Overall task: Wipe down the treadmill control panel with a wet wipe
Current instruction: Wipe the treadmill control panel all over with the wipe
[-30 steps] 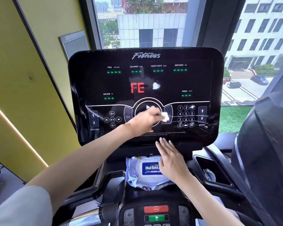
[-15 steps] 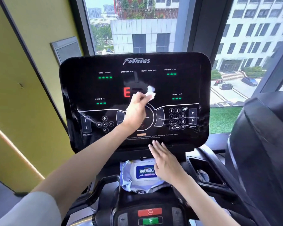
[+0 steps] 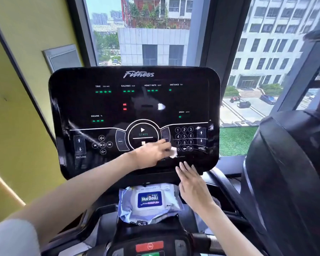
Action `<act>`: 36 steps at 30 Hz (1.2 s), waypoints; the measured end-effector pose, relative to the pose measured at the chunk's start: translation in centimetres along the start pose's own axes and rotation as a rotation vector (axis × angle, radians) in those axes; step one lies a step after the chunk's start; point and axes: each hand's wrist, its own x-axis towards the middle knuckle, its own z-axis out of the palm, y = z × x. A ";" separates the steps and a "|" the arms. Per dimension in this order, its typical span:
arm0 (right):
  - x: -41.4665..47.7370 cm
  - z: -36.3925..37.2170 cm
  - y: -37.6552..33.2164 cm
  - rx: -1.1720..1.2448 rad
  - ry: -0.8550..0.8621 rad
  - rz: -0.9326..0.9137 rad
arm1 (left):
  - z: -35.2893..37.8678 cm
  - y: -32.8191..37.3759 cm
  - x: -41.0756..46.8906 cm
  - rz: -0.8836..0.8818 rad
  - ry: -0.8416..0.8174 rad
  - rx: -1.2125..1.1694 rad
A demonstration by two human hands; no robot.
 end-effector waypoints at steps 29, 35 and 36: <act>-0.2 -0.3 1.4 0.221 -0.081 -0.038 | -2.9 -2.9 0.4 -0.366 0.361 -0.042; -0.3 -0.6 1.1 0.204 -0.104 -0.037 | 1.6 1.4 0.6 -0.267 0.224 -0.070; -0.2 -0.8 1.1 0.206 -0.100 -0.038 | 2.1 2.2 0.0 -0.153 0.095 -0.052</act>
